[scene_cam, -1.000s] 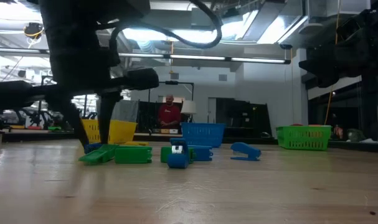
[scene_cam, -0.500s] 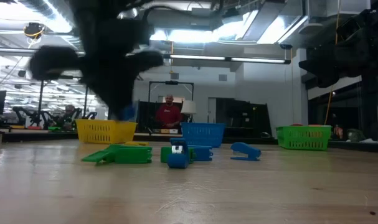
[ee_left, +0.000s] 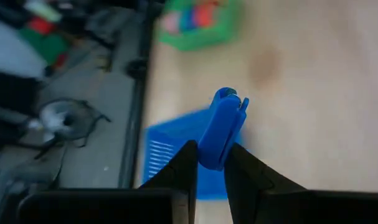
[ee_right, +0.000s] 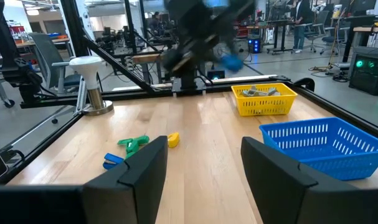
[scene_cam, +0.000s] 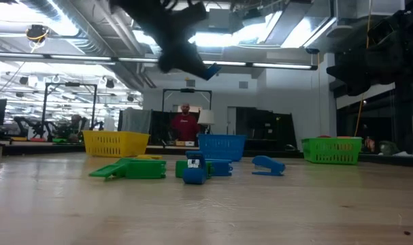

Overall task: Pick and place Stapler, Stapler remover, tape
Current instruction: Put the blue stapler into the blue basket

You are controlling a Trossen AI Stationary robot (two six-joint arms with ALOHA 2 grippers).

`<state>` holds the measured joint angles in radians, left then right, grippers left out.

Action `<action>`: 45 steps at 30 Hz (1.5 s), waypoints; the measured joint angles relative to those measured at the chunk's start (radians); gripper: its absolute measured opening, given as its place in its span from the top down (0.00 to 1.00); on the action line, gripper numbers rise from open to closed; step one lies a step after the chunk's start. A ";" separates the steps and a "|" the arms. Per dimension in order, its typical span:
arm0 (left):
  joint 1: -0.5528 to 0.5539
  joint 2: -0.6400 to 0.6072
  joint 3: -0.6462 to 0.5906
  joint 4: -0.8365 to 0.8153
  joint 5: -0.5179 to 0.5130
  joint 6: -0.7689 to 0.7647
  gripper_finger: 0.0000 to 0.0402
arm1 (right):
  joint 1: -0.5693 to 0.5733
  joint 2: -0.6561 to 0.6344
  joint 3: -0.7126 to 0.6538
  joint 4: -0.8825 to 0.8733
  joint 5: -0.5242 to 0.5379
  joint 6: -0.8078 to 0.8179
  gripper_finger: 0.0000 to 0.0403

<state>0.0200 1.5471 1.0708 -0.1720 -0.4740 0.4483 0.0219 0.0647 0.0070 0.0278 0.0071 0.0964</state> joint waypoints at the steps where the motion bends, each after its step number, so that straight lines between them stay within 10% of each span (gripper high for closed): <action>1: 0.024 0.000 0.000 0.038 -0.001 0.000 0.88 | 0.000 0.000 0.000 0.000 0.000 0.000 0.48; 17: 0.271 0.120 0.009 0.282 0.252 -0.200 0.88 | 0.000 0.000 0.000 0.000 0.000 0.000 0.48; 33: 0.343 0.416 0.350 -0.164 0.213 -0.361 0.88 | 0.000 0.000 0.000 0.000 0.000 0.000 0.48; 45: 0.352 0.490 0.400 -0.198 0.214 -0.386 0.84 | 0.000 0.000 0.000 0.000 0.000 0.000 0.48</action>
<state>0.3719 2.0369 1.4712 -0.3703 -0.2600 0.0620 0.0216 0.0650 0.0071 0.0279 0.0067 0.0967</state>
